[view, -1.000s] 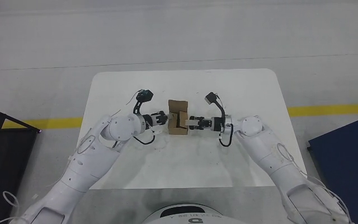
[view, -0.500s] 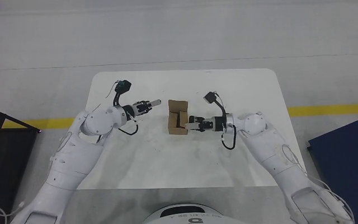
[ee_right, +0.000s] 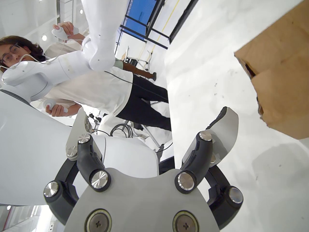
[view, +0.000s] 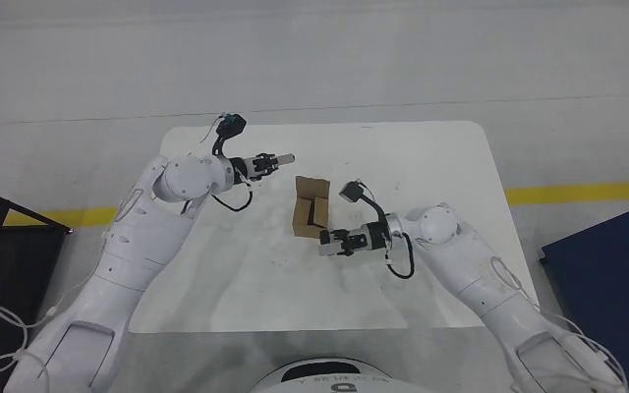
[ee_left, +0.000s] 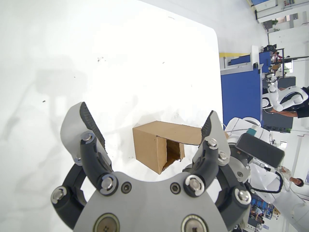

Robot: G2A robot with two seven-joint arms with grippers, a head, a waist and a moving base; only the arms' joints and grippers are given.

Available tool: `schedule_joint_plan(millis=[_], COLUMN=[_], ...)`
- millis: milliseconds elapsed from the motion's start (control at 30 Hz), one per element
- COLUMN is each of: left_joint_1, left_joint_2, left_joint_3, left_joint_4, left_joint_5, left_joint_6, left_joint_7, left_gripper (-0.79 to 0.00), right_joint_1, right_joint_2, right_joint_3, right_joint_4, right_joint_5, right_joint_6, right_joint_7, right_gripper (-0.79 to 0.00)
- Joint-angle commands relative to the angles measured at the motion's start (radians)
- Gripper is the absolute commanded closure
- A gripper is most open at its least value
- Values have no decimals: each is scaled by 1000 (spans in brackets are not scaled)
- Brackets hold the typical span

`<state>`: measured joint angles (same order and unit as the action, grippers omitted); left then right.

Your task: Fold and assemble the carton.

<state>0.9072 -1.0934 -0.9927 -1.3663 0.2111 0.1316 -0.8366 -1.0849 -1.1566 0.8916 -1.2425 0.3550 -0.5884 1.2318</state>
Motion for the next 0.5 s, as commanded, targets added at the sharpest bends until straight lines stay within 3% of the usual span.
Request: schedule_joint_plan(millis=[0,300,467], left_joint_1=[-11,-16,-11], left_joint_2=[-6,-24,-31], left_joint_3=[19,92,124], left_joint_4=[17,51,47], left_joint_5=[2,44,74], left_joint_6=[-5,-14,-16], left_joint_7=[-2,-38,-59], left_gripper=[-785,-782,-739], right_joint_1=[13,62,82], right_joint_2=[-6,-20,-29], right_joint_3=[-20,-47,-58], right_joint_4=[36,166,212], right_joint_5=[14,47,50], right_joint_6=[-12,-73,-83], right_joint_7=[-12,-76,-95], right_gripper=[-785,-785,-785])
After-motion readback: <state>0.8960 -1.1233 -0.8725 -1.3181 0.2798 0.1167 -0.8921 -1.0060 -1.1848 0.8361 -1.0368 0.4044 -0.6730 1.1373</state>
